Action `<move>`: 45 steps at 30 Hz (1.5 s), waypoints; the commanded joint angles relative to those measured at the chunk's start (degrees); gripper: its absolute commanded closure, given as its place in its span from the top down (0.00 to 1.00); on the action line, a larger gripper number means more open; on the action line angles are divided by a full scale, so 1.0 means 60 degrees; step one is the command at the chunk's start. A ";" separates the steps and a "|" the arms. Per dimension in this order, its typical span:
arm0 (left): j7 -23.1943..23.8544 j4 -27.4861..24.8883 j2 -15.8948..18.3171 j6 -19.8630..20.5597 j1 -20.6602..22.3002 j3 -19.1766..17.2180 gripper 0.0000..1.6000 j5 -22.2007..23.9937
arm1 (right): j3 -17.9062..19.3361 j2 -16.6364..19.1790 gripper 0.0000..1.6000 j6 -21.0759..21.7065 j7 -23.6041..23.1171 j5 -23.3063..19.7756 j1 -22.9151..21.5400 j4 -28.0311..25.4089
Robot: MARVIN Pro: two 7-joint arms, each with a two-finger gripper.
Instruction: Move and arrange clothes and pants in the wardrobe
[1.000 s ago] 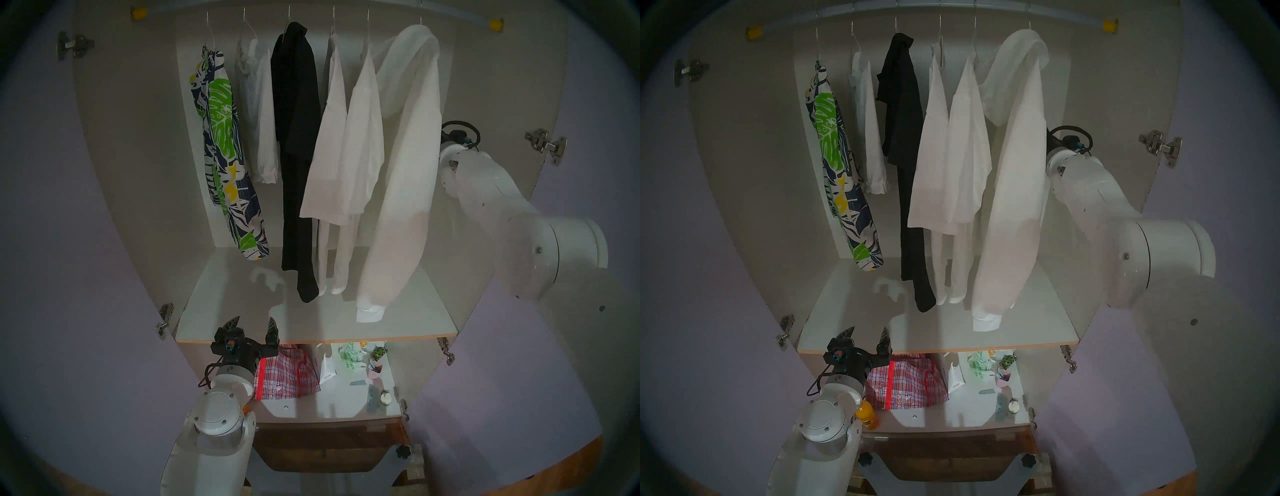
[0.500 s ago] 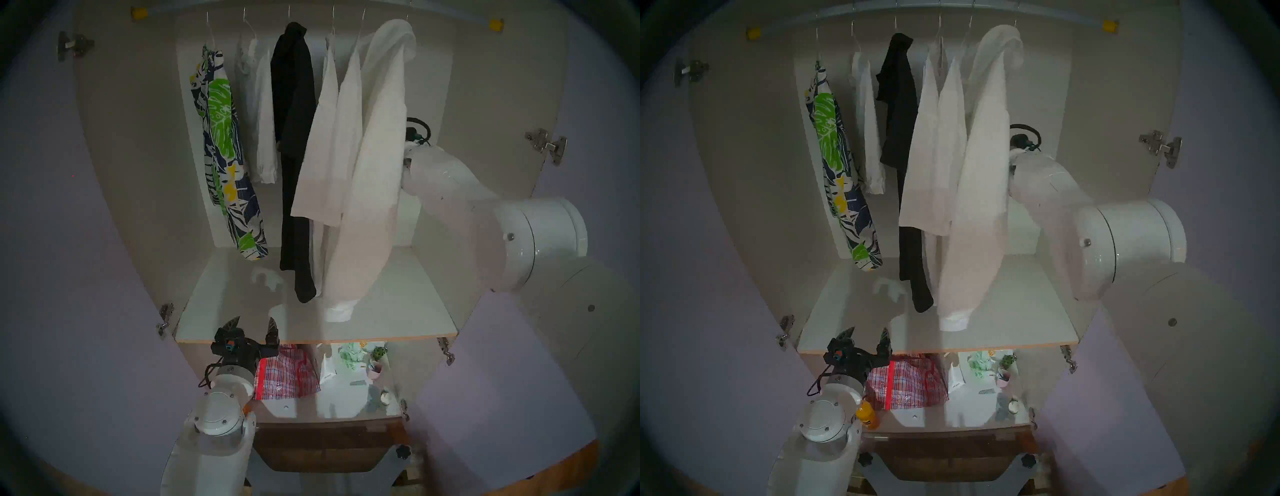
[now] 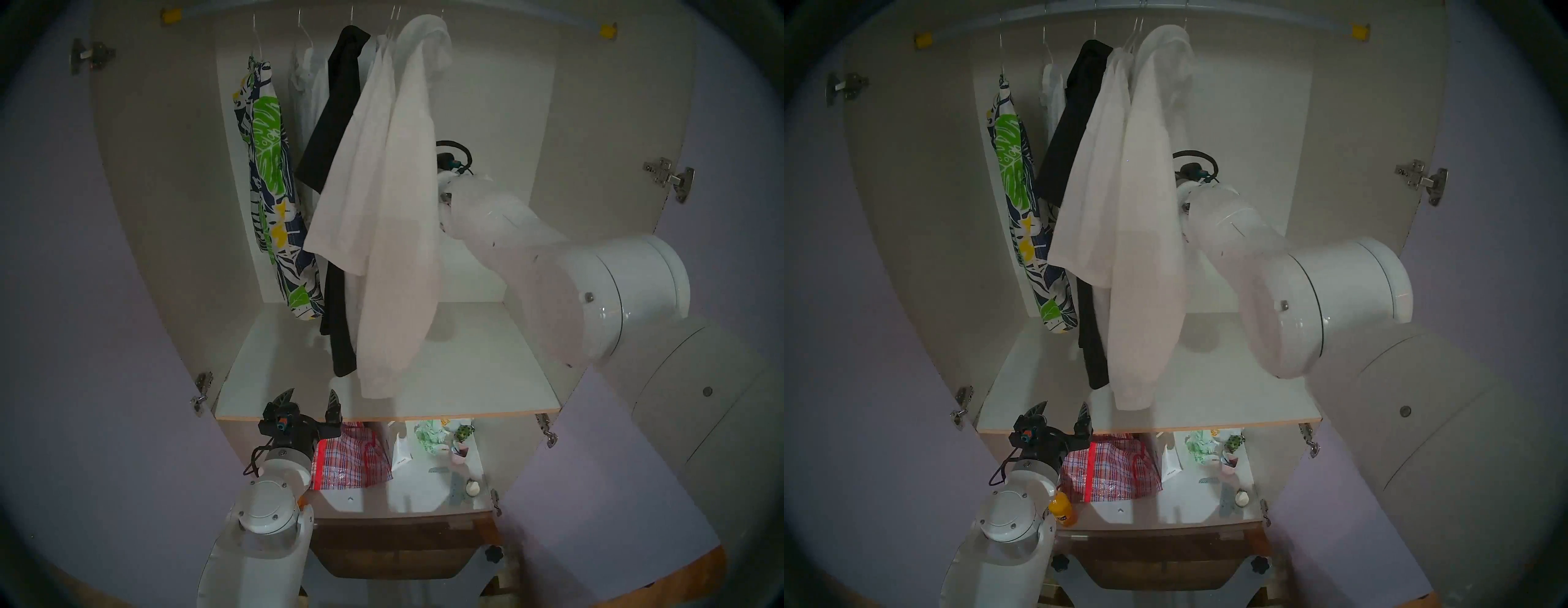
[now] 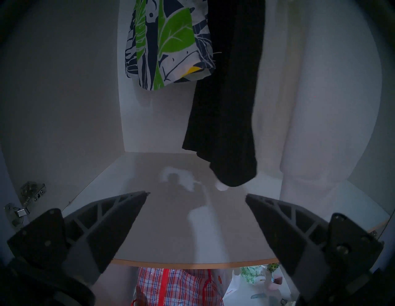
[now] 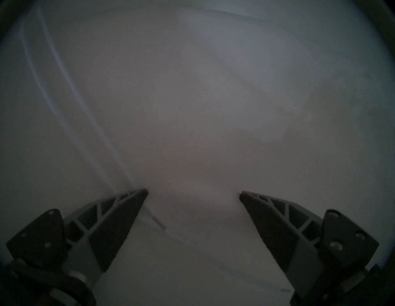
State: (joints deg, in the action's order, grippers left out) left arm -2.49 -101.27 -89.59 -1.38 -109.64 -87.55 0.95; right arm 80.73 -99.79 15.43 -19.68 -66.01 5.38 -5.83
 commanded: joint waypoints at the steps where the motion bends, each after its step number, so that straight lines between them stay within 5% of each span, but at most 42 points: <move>1: 0.0022 -0.0217 0.0001 -0.0065 0.0115 0.0024 1.00 -0.0004 | 0.0000 -0.0447 1.00 0.0179 -0.0036 -0.0025 -0.0348 -0.0244; 20: -0.0014 -0.0128 0.0000 -0.0068 0.0156 0.0029 1.00 -0.0003 | -0.0005 -0.2531 1.00 0.0253 0.0428 -0.0012 -0.0545 -0.0247; 45: -0.0095 0.0053 0.0000 -0.0078 0.0259 0.0046 1.00 0.0001 | -0.0876 -0.2535 1.00 0.0727 0.0509 0.0175 -0.0049 -0.0569</move>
State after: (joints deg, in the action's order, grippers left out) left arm -3.20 -99.50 -89.57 -1.38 -108.80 -87.45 0.98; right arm 76.45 -114.43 19.06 -16.07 -65.07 6.34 -7.04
